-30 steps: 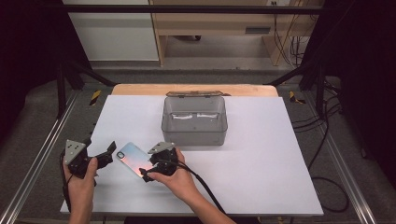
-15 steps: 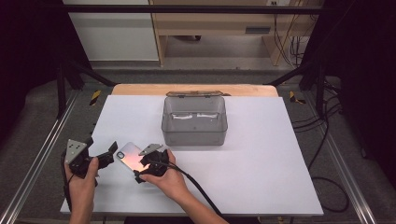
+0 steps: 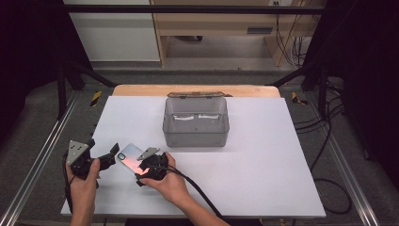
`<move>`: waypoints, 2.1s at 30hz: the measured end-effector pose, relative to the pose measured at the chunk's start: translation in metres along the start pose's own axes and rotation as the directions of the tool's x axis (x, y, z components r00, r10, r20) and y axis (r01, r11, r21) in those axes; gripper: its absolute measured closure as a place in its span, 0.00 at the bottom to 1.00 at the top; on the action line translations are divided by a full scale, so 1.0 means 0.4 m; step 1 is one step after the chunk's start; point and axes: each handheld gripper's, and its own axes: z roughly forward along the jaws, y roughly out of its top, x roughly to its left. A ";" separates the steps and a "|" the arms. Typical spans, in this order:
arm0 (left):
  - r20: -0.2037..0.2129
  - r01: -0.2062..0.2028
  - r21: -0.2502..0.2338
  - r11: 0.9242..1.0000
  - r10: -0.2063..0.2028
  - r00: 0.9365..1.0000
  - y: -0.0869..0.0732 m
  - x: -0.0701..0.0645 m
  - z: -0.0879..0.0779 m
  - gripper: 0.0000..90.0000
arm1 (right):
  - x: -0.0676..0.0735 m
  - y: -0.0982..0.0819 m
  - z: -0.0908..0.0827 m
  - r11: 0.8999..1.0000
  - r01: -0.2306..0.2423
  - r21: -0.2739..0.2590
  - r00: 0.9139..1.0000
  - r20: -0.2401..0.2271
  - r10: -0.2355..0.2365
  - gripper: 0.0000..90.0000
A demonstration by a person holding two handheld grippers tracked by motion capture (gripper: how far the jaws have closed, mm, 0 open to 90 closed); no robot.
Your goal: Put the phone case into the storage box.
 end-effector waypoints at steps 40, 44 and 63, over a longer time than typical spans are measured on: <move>0.057 0.006 -0.021 1.000 -0.005 0.998 0.000 -0.029 -0.001 0.02 | -0.136 -0.234 -0.370 0.991 0.059 -0.117 0.998 0.044 -0.054 0.20; 0.069 0.001 -0.025 1.000 0.001 0.998 0.001 -0.040 -0.001 0.02 | -0.139 -0.248 -0.375 0.989 0.058 -0.136 0.997 0.061 -0.050 0.20; 0.147 0.011 -0.091 0.996 0.003 0.989 0.009 -0.096 -0.013 0.03 | -0.160 -0.236 -0.431 0.959 0.022 -0.282 0.995 0.101 0.007 0.20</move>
